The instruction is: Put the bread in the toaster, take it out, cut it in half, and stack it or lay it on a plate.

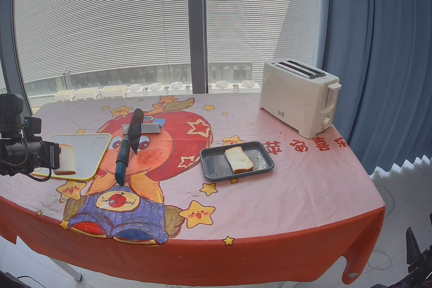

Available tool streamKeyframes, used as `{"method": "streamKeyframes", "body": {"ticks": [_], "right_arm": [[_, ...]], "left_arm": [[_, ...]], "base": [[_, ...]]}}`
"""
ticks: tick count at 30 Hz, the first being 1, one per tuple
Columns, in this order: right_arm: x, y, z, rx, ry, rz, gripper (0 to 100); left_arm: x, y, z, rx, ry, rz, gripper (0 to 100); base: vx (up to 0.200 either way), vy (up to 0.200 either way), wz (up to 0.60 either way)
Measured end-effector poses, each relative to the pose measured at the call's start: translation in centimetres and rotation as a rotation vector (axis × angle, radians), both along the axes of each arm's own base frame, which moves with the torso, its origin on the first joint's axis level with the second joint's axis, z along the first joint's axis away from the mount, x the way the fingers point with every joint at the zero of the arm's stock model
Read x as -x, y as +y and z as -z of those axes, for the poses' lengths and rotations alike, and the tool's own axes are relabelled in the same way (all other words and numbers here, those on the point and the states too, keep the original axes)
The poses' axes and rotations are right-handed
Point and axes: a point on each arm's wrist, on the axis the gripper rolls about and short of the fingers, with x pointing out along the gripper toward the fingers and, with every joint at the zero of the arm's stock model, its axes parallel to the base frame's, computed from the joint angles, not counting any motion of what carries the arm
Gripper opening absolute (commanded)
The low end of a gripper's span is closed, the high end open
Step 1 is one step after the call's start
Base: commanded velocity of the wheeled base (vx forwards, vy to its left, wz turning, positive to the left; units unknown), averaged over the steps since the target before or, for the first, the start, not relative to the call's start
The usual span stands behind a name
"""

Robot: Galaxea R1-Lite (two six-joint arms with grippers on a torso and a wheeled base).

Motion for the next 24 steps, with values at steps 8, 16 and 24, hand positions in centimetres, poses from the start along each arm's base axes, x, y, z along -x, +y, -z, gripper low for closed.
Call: {"method": "streamKeyframes", "body": {"ticks": [8, 16, 24], "right_arm": [[0.01, 0.0, -0.02, 0.0, -0.001, 0.0, 100], [0.01, 0.0, -0.02, 0.0, -0.001, 0.0, 100], [0.0, 0.0, -0.01, 0.0, 0.0, 0.0, 100]], "left_arm": [[-0.39, 0.03, -0.36, -0.011, -0.094, 0.002, 0], [-0.41, -0.02, 0.21, -0.013, -0.131, 0.002, 0], [-0.43, -0.22, 0.22, -0.003, -0.135, 0.023, 0]], "base": [[0.0, 0.0, 0.0], [0.0, 0.0, 0.0], [0.0, 0.0, 0.0]]}}
